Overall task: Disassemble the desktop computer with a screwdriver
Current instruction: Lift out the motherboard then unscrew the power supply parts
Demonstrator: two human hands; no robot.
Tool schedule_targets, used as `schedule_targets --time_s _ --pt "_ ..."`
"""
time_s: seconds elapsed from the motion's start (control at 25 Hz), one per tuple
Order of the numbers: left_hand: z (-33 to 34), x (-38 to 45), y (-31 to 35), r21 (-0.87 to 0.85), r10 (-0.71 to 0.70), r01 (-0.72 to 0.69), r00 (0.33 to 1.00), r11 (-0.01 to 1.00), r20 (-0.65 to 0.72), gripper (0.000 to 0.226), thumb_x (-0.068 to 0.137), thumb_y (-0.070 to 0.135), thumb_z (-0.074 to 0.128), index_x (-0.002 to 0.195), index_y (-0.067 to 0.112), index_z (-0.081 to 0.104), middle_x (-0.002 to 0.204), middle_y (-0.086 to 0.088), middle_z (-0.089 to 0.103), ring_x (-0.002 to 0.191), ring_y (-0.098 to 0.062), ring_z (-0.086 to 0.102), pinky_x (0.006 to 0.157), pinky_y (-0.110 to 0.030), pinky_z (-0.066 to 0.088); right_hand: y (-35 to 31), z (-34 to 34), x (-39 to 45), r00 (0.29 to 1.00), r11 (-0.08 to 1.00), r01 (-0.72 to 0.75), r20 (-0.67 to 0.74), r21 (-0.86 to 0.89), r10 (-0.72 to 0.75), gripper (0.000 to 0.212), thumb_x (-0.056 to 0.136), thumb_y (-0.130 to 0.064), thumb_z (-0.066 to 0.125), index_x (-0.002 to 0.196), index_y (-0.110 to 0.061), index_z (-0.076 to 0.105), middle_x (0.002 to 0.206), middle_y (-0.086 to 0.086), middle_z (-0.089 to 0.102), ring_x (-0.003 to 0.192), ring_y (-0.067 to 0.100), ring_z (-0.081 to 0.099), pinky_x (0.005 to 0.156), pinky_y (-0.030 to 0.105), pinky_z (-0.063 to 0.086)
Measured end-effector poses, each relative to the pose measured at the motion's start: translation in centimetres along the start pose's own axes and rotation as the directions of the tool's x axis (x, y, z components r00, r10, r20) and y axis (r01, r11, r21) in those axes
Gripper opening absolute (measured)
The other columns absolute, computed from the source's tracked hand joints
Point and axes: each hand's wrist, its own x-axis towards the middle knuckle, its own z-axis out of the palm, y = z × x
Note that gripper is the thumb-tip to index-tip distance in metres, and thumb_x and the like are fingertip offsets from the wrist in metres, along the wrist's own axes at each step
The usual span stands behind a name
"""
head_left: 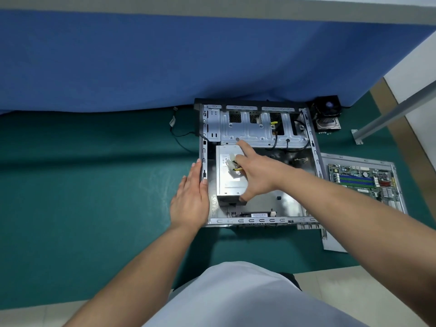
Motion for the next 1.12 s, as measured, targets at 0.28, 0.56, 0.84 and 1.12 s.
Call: schedule_targets --time_s 0.28,0.56,0.84,1.12 --pt "0.3 0.2 -0.1 0.152 0.046 -0.040 0.998 0.988 -0.031 0.056 0.107 0.047 0.018 0.160 0.046 0.000 0.170 0.018 0.011 0.158 -0.018 0.008 0.123 -0.050 0.024 1.9 1.4 -3.9 0.996 0.987 -0.079 -0.016 0.142 0.082 0.073 0.054 -0.063 0.084 0.097 -0.030 0.035 0.164 -0.017 -0.022 0.099 0.028 0.066 0.074 0.042 0.056" --pt "0.9 -2.2 2.0 0.337 0.544 -0.503 0.838 0.796 -0.032 0.058 0.105 0.047 0.027 0.156 0.020 0.036 0.166 0.004 0.031 0.158 -0.013 0.005 0.128 -0.041 0.014 2.6 0.3 -8.0 0.946 0.884 -0.166 -0.181 0.437 0.267 0.098 0.049 -0.062 0.088 0.125 -0.013 0.049 0.166 -0.010 0.005 0.144 0.019 0.035 0.104 0.031 0.044" --pt "3.1 -3.7 10.1 -0.056 0.421 -0.422 0.906 0.905 -0.029 0.114 0.072 0.063 0.080 0.155 0.017 0.018 0.155 -0.007 0.040 0.141 -0.026 0.040 0.115 -0.045 0.039 3.7 -2.0 -11.6 0.832 0.698 -0.150 -0.292 0.700 0.471 0.070 0.042 -0.055 0.090 0.085 -0.023 0.045 0.089 -0.006 0.047 0.068 0.010 0.044 0.052 0.016 0.034" --pt "3.5 -1.5 18.9 -0.334 0.346 -0.353 0.935 0.874 -0.081 0.091 0.056 0.064 0.082 0.129 0.041 0.032 0.115 0.025 0.051 0.100 0.008 0.053 0.078 -0.011 0.044 11.3 -5.7 -16.9 0.875 0.429 -0.051 -0.167 0.902 0.454 0.069 0.068 -0.066 0.082 0.106 -0.019 0.049 0.091 0.000 0.057 0.071 0.017 0.061 0.065 0.031 0.056"
